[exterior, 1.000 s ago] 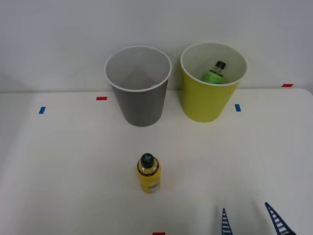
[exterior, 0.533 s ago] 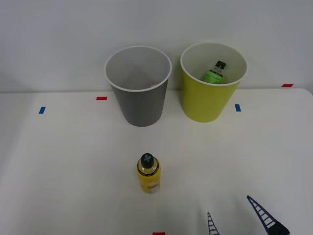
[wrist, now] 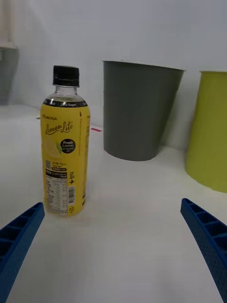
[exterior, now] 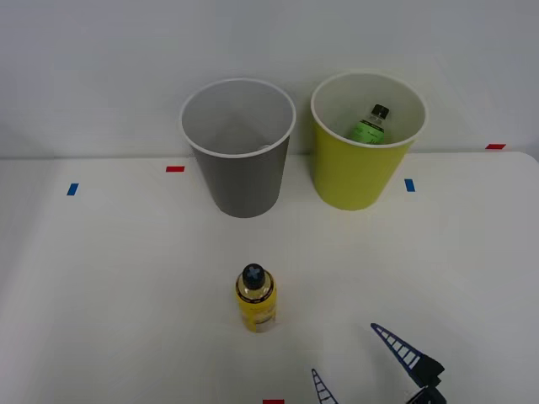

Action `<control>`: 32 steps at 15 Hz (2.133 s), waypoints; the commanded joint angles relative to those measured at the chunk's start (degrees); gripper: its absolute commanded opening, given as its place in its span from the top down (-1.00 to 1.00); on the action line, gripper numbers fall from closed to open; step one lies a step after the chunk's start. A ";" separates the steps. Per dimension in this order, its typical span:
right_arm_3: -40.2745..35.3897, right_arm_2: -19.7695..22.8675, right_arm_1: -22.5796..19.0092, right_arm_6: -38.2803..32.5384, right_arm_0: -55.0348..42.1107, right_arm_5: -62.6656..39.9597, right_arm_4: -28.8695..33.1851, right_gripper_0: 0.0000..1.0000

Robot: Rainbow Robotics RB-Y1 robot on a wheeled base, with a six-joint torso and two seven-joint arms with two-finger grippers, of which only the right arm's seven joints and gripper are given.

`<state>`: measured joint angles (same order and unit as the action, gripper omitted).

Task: Put cans in the gray bin, plastic bottles in the light green bin

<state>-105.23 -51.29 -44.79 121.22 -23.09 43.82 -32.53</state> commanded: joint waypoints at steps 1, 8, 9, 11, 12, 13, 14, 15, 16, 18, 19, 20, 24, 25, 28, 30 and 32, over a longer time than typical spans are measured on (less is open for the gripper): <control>0.02 -4.26 -0.47 0.86 4.72 0.04 -3.24 -1.00; 0.02 -13.31 0.23 5.87 16.32 -0.14 -12.56 -1.00; 0.02 -13.92 0.76 8.77 17.72 -0.14 -14.40 -1.00; 0.02 -15.51 1.63 13.69 20.54 -1.37 -19.76 -1.00; 0.02 -16.21 2.16 15.36 21.59 -1.37 -22.05 -1.00; 0.02 -16.39 3.04 17.21 22.65 -2.07 -24.25 -1.00; 0.02 -16.39 3.83 17.65 23.61 -3.56 -26.09 -1.00; 0.02 -16.12 4.71 18.09 24.40 -4.97 -27.67 -1.00; 0.11 -15.86 5.77 18.53 25.20 -6.29 -28.82 -1.00; 0.73 -15.77 7.17 19.23 26.16 -7.17 -30.14 -1.00; 2.04 -15.68 8.23 19.58 27.13 -7.52 -30.40 -1.00; 3.63 -15.59 9.19 19.58 27.92 -7.52 -30.40 -1.00; 7.05 -15.07 12.88 19.84 29.77 -8.13 -33.21 -1.00; 7.05 -14.45 13.41 19.93 29.77 -8.49 -33.39 -1.00; 6.97 -13.40 13.94 20.11 29.85 -9.28 -33.30 -1.00; 7.05 -13.13 14.03 20.11 29.94 -9.45 -33.30 -1.00; 7.05 -13.13 14.29 20.37 29.94 -9.63 -33.30 -1.00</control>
<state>-98.18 -64.50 -30.63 141.47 6.85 34.30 -65.84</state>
